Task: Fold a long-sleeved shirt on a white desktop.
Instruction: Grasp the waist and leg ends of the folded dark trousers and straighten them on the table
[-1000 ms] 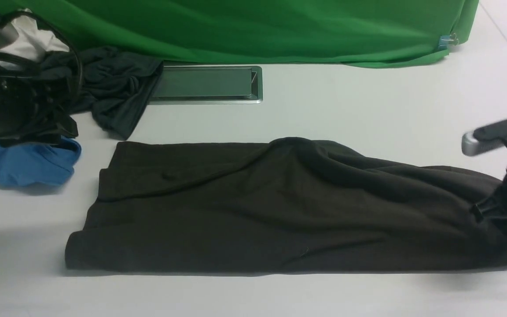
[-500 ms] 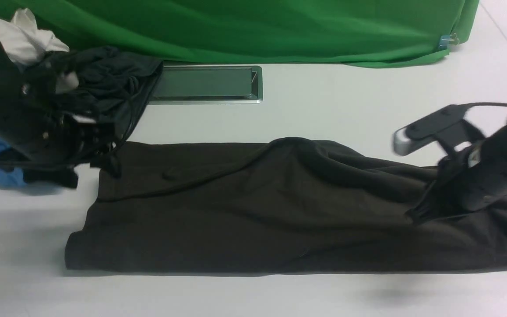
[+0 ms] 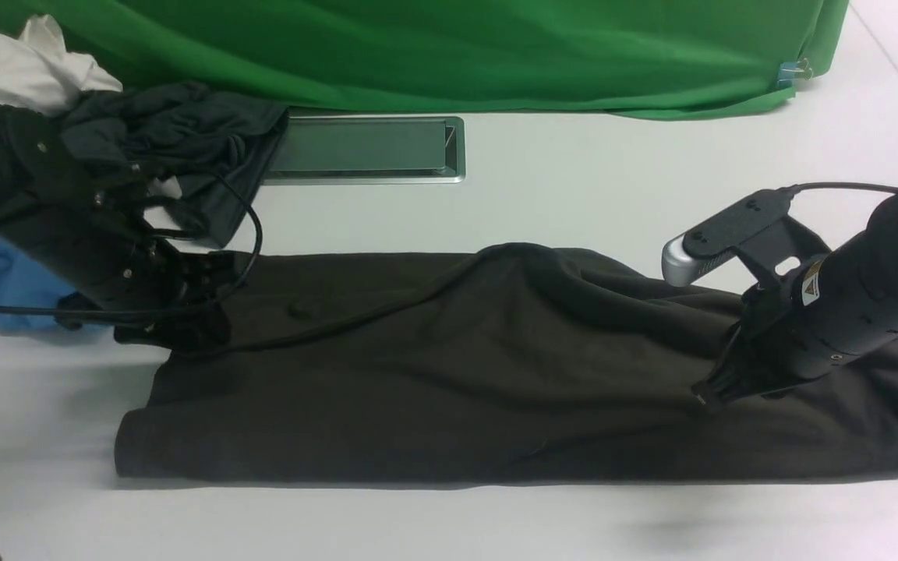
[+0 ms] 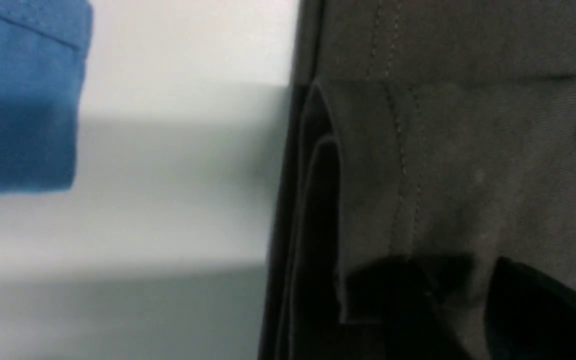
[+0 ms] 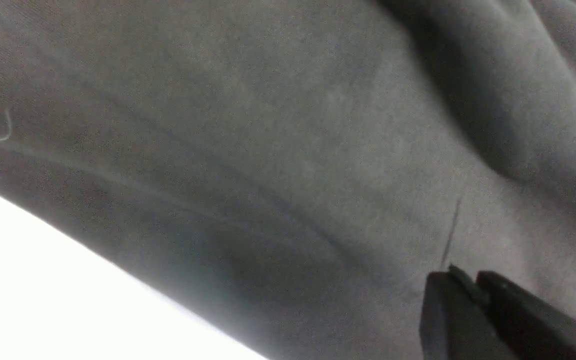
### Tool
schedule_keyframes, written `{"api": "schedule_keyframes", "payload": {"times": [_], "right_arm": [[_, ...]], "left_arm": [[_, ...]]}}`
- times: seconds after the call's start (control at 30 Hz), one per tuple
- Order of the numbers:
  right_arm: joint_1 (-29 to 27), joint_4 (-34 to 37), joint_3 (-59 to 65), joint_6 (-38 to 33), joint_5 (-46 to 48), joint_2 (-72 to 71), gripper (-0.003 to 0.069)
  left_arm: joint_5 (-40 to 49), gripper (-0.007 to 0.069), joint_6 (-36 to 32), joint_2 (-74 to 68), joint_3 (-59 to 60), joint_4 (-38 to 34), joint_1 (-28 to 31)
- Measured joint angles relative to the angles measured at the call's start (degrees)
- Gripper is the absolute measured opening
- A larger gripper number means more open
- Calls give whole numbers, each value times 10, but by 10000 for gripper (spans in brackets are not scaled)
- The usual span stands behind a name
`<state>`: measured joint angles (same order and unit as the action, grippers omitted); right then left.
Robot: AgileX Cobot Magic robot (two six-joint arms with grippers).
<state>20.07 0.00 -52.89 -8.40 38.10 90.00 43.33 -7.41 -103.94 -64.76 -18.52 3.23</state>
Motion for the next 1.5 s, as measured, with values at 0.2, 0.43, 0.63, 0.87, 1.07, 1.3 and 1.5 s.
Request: {"api": "schedule_keyframes", "payload": {"times": [0.2, 0.43, 0.63, 0.87, 1.07, 1.3, 1.5], "right_arm": [[0, 0, 0, -2, 0, 0, 100], [0, 0, 0, -11, -8, 0, 120], [0, 0, 0, -14, -8, 0, 134], [0, 0, 0, -15, -2, 0, 146], [0, 0, 0, -15, -11, 0, 148], [0, 0, 0, -15, -15, 0, 157], [0, 0, 0, -15, -19, 0, 167]], "left_arm": [[15, 153, 28, 3, -3, 27, 0], [31, 370, 74, 24, -16, 92, 0], [7, 447, 44, -7, -17, 60, 0], [-4, 340, 28, -37, -17, 36, 0], [-11, 140, -13, -37, -17, -5, 2], [-12, 42, -16, -40, -17, -52, 18], [-14, 41, -59, -41, -17, -173, 61]]}}
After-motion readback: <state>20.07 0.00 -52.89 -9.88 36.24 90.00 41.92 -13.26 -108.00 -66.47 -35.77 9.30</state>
